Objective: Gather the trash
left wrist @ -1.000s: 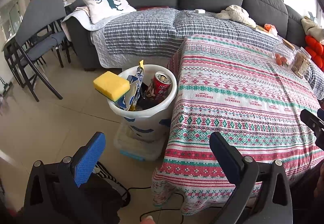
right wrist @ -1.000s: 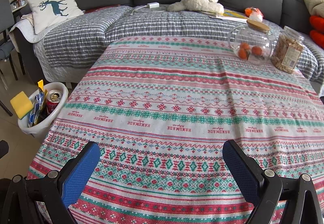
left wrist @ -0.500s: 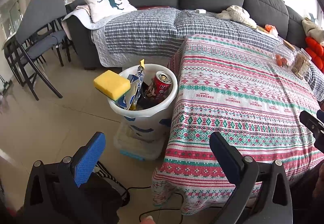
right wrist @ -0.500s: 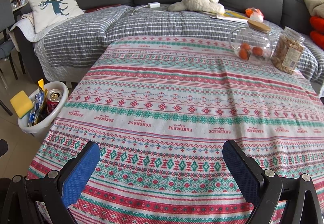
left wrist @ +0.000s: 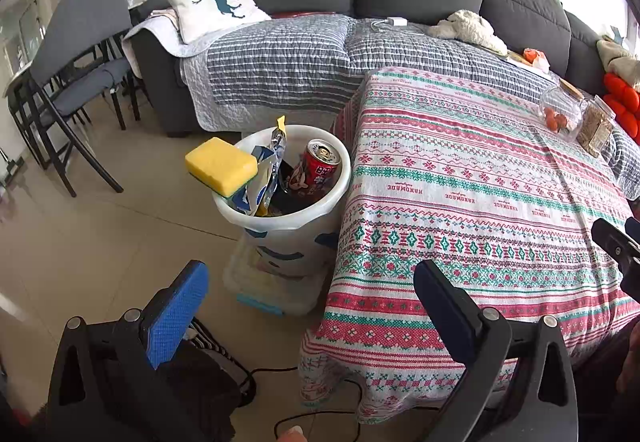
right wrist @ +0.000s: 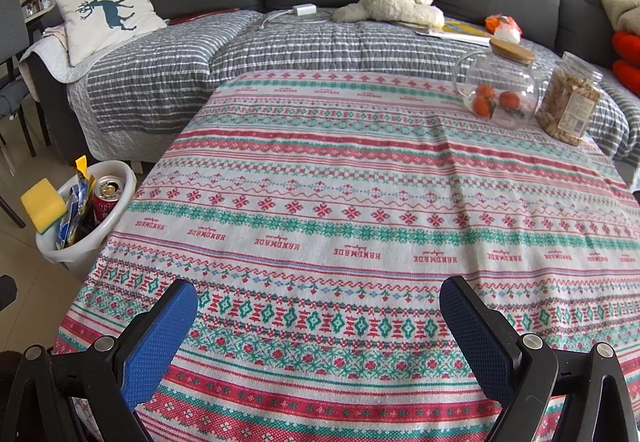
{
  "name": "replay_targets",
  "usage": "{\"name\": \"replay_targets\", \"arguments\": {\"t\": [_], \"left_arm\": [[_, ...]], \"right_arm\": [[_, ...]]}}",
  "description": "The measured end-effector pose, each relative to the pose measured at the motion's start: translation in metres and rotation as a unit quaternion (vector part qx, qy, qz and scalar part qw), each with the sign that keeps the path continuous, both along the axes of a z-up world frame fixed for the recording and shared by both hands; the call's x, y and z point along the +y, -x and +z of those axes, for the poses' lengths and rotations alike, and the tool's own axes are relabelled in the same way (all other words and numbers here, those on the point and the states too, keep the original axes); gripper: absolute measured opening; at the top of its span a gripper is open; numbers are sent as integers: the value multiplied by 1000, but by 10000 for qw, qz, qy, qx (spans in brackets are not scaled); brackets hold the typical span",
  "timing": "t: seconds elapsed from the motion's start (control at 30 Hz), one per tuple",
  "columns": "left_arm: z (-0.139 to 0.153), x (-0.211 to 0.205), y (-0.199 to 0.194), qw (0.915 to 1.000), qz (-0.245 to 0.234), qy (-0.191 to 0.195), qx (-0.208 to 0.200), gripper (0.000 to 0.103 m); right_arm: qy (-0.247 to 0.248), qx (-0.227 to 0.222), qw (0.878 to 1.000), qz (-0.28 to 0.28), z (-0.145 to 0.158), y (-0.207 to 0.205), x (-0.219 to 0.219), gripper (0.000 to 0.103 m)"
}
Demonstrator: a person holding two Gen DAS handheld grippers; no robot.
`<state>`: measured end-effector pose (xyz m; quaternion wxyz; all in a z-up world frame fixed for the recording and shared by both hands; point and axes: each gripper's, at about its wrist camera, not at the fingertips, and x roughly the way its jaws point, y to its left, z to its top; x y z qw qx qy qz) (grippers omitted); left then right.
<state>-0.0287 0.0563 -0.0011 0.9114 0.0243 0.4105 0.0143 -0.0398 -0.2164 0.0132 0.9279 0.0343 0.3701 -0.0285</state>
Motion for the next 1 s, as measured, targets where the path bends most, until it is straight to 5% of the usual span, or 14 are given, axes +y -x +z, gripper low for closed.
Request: {"name": "replay_targets", "arguments": {"t": [1.0], "left_arm": [[1, -3, 3, 10000, 27, 24, -28, 103]], "right_arm": [[-29, 15, 10000, -18, 0, 0, -1, 100]]}}
